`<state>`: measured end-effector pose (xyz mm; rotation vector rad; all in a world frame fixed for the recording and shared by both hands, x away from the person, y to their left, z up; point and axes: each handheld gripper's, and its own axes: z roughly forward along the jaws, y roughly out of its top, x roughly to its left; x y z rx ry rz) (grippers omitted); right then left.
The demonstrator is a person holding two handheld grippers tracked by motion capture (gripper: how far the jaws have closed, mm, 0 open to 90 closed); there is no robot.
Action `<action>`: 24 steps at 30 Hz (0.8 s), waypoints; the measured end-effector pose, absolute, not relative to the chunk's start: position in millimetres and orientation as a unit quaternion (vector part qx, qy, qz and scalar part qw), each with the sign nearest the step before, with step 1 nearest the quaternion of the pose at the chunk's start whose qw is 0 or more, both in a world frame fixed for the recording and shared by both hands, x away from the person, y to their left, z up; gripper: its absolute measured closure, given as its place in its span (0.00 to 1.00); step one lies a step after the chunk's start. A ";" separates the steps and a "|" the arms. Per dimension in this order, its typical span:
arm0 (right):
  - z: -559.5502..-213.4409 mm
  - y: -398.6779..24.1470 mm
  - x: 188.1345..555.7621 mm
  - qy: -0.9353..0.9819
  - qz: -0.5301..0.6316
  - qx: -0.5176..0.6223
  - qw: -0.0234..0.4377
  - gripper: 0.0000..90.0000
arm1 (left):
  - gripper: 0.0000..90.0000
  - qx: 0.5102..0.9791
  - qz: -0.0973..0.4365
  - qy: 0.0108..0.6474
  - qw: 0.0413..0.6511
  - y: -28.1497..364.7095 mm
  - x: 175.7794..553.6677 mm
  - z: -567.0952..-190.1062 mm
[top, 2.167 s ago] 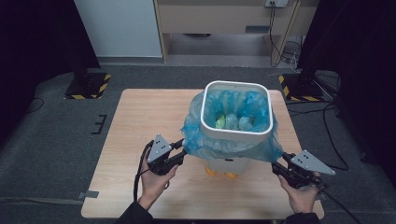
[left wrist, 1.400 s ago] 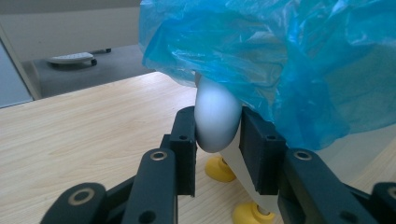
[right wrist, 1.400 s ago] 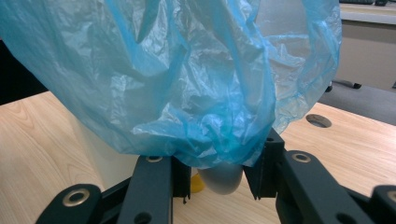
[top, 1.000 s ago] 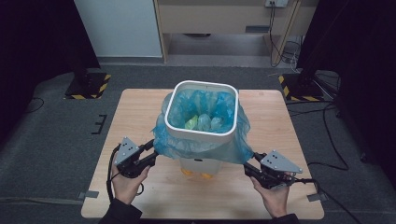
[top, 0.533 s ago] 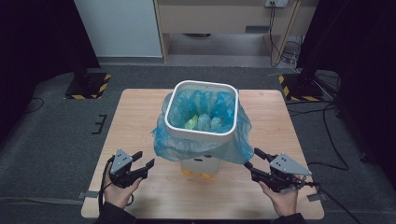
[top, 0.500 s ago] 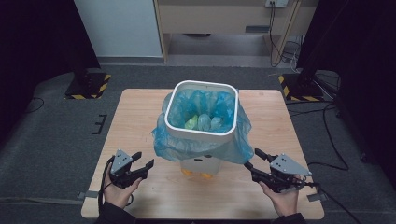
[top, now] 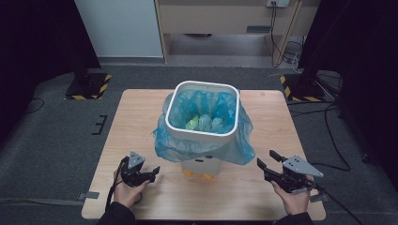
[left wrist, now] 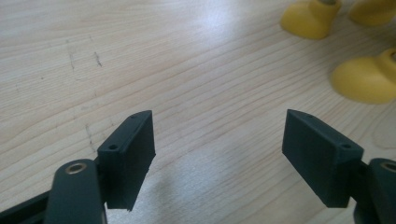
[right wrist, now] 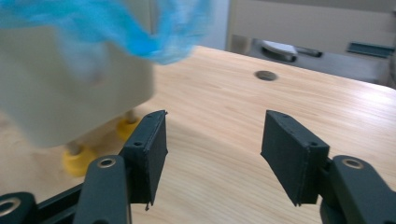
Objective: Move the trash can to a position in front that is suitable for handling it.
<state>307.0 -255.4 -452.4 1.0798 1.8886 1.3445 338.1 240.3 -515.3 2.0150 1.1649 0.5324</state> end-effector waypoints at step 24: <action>-398.6 -273.7 341.0 0.643 0.541 0.444 0.311 0.31 | 0.08 0.790 0.200 0.477 0.331 248.7 345.3 -535.0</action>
